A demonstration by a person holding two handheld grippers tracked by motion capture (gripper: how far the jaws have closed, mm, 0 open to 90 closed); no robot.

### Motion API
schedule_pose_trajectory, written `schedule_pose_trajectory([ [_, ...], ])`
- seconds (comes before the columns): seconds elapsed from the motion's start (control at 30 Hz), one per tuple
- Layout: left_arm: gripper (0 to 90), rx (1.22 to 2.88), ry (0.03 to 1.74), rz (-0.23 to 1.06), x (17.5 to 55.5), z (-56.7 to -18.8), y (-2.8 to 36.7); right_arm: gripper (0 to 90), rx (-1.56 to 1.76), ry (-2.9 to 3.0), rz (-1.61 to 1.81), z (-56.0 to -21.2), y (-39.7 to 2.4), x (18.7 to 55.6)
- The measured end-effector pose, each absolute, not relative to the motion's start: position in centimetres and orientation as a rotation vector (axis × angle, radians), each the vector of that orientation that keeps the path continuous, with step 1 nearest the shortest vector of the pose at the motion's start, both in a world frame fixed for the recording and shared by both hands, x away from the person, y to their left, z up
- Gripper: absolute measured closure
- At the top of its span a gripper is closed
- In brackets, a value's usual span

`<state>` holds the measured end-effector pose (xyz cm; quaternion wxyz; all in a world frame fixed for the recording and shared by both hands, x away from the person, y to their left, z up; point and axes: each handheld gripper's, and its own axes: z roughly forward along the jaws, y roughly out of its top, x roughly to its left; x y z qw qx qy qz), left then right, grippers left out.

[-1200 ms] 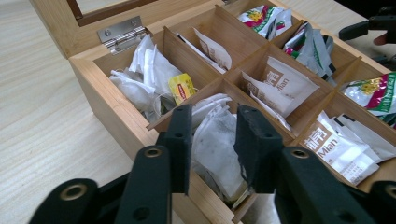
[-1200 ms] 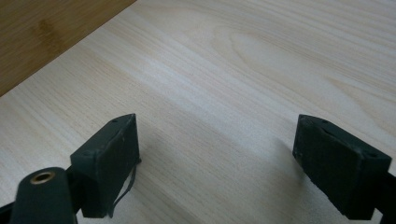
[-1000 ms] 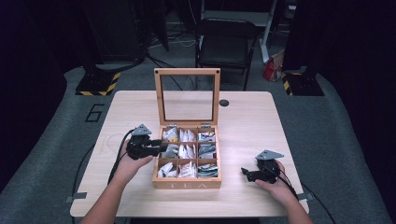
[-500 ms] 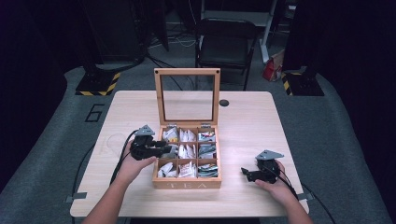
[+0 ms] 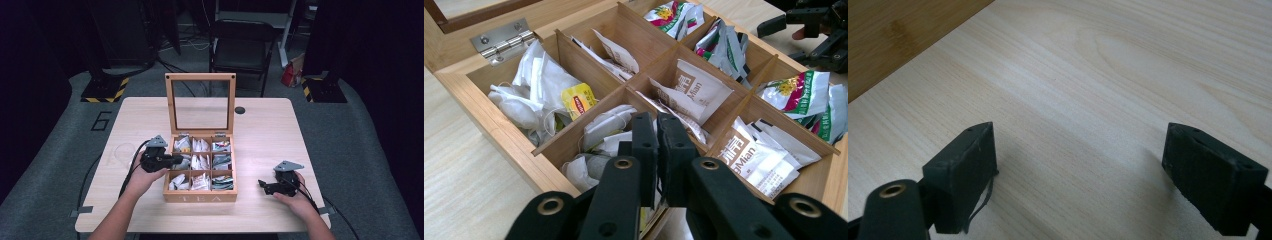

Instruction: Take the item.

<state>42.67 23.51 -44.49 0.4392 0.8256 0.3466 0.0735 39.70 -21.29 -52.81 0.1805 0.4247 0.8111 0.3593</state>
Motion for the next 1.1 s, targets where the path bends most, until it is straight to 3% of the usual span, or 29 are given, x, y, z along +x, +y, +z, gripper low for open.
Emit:
schedule_pose_trajectory([
  [0.73,89.6,2.058,0.883,0.239,41.6,-43.2,26.0,13.6,1.198,2.291,1.015,-52.8,-21.3,39.7],
  [1.1,89.9,1.963,0.81,0.344,41.4,-38.9,25.4,13.6,1.2,2.291,1.015,-52.8,-21.3,39.7],
])
